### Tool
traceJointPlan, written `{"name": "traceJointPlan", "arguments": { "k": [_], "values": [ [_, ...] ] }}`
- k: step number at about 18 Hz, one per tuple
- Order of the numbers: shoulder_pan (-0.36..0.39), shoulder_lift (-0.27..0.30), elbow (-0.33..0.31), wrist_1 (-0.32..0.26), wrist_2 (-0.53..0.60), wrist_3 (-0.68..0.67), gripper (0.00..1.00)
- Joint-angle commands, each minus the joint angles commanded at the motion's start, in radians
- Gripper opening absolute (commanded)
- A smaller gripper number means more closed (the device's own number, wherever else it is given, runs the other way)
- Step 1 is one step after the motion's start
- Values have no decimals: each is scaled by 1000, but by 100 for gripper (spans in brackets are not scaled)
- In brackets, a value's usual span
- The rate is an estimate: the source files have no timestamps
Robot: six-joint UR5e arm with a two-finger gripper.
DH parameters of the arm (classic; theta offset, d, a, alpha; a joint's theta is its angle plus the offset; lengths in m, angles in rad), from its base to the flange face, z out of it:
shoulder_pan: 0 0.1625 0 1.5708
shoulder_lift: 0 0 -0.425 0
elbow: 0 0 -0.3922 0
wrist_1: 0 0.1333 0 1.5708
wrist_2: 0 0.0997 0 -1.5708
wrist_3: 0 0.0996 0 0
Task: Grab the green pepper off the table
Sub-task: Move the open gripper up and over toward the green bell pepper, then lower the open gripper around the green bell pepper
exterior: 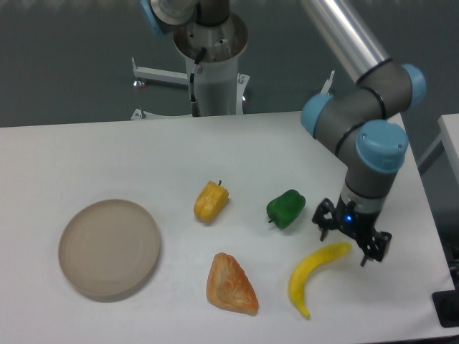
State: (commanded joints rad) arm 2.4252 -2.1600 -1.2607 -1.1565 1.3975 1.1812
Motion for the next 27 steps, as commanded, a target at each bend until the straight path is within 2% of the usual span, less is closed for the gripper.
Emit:
{"name": "traceJointPlan", "arguments": {
  "k": [6,9,12,21,27],
  "values": [
    [40,112,-204,-3,-17,14,100],
    [40,144,-264,4,-14,23,100],
    [34,157,-299,9,-15,46,100],
    [22,147,-344,89,-14,63,100],
    [17,146,-376,95,-15,63,100]
  ]
}}
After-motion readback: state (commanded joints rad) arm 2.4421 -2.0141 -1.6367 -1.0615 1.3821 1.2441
